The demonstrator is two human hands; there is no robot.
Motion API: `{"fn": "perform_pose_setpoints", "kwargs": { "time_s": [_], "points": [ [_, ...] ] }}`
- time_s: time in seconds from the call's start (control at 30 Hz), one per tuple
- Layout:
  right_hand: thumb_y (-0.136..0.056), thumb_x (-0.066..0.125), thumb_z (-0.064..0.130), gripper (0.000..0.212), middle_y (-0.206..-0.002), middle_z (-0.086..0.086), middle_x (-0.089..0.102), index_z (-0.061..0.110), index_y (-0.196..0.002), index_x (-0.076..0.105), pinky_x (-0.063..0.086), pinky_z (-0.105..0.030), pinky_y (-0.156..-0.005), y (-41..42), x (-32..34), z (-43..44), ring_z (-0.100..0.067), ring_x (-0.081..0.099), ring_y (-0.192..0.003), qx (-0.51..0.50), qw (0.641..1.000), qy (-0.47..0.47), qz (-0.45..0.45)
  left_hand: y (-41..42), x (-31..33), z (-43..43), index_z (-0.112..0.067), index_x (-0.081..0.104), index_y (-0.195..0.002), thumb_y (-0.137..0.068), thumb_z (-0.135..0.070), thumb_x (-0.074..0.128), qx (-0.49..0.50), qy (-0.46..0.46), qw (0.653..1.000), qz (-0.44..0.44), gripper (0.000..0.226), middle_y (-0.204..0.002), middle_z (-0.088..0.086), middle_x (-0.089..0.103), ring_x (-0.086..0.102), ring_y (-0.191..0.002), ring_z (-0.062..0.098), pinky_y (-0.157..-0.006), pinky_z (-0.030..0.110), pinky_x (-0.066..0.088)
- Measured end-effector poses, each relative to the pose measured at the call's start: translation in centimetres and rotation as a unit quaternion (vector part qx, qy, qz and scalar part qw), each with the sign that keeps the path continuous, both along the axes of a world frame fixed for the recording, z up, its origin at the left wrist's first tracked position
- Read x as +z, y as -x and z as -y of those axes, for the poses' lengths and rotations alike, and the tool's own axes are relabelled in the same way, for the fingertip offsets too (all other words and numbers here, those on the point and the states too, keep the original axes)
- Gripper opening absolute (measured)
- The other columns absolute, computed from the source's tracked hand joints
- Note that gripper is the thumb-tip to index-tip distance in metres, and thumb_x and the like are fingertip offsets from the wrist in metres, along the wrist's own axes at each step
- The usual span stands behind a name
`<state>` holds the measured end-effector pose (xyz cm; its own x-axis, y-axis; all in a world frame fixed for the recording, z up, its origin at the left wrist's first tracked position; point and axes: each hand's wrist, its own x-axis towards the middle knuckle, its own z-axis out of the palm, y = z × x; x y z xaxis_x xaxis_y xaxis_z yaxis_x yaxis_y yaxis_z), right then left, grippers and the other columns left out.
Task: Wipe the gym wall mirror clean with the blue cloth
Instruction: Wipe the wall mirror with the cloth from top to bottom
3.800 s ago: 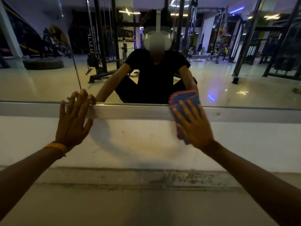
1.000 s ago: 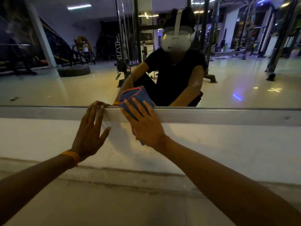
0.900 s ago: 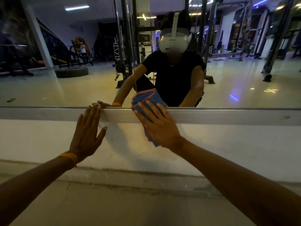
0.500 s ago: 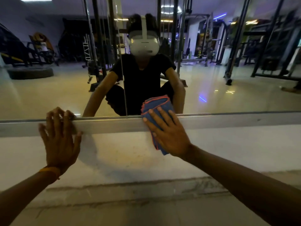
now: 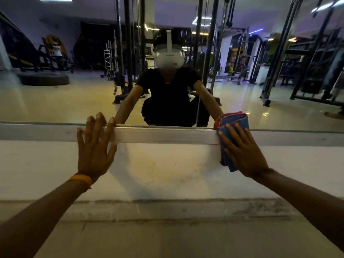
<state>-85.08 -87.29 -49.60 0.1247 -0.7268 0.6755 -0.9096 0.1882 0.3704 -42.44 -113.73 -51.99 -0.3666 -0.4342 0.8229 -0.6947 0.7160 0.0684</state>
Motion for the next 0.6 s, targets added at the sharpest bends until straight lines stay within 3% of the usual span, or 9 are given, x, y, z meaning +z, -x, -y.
{"fn": "perform_pose_setpoints", "kwargs": {
  "time_s": [0.1, 0.2, 0.3, 0.47, 0.6],
  "points": [
    [-0.105, 0.044, 0.031, 0.064, -0.171, -0.013, 0.016, 0.023, -0.164, 0.022, 0.013, -0.062, -0.125, -7.3, -0.8, 4.9, -0.041, 0.009, -0.158, 0.013, 0.999, 0.033, 0.028, 0.3, -0.5, 0.0, -0.016, 0.018, -0.166, -0.104, -0.048, 0.033, 0.000, 0.005, 1.000, -0.003, 0.071, -0.174, 0.014, 0.002, 0.000, -0.160, 0.038, -0.123, 0.070, 0.008],
    [-0.104, 0.048, 0.030, 0.067, -0.172, -0.009, 0.016, 0.021, -0.164, 0.018, 0.008, -0.053, -0.128, -15.6, -0.2, 11.1, -0.034, 0.005, -0.159, 0.107, 0.994, -0.017, -0.026, 0.3, -0.5, 0.1, -0.017, 0.019, -0.166, -0.104, -0.048, 0.034, -0.004, -0.001, 1.000, -0.007, 0.071, -0.174, 0.014, 0.003, 0.000, -0.160, 0.038, -0.124, 0.069, 0.008],
    [-0.107, 0.045, 0.030, 0.065, -0.172, -0.006, 0.015, 0.018, -0.165, 0.017, 0.007, -0.047, -0.129, -18.7, 1.7, 13.9, -0.030, 0.007, -0.160, 0.125, 0.990, -0.017, -0.069, -0.6, -0.4, 0.2, -0.016, 0.019, -0.166, -0.102, -0.047, 0.036, -0.032, -0.006, 0.999, 0.003, 0.072, -0.174, 0.011, 0.003, 0.001, -0.161, 0.035, -0.124, 0.068, 0.010],
    [-0.108, 0.041, 0.027, 0.063, -0.170, -0.012, 0.020, 0.014, -0.165, 0.016, 0.022, -0.053, -0.126, -10.0, 0.4, 8.2, -0.035, 0.017, -0.157, 0.078, 0.996, 0.015, -0.047, -2.4, -0.4, 0.6, -0.011, 0.021, -0.165, -0.103, -0.046, 0.035, -0.056, 0.001, 0.998, 0.029, 0.072, -0.174, 0.011, 0.007, 0.004, -0.161, 0.034, -0.125, 0.065, 0.014],
    [-0.108, 0.038, 0.027, 0.062, -0.171, -0.013, 0.016, 0.013, -0.164, 0.015, 0.025, -0.059, -0.123, -2.9, 0.1, 2.5, -0.036, 0.013, -0.158, 0.039, 0.999, 0.010, -0.001, -1.8, -0.6, 0.4, -0.011, 0.021, -0.164, -0.102, -0.047, 0.039, -0.047, -0.005, 0.999, 0.015, 0.074, -0.174, 0.011, 0.006, 0.002, -0.161, 0.034, -0.126, 0.063, 0.011]
  ]
}}
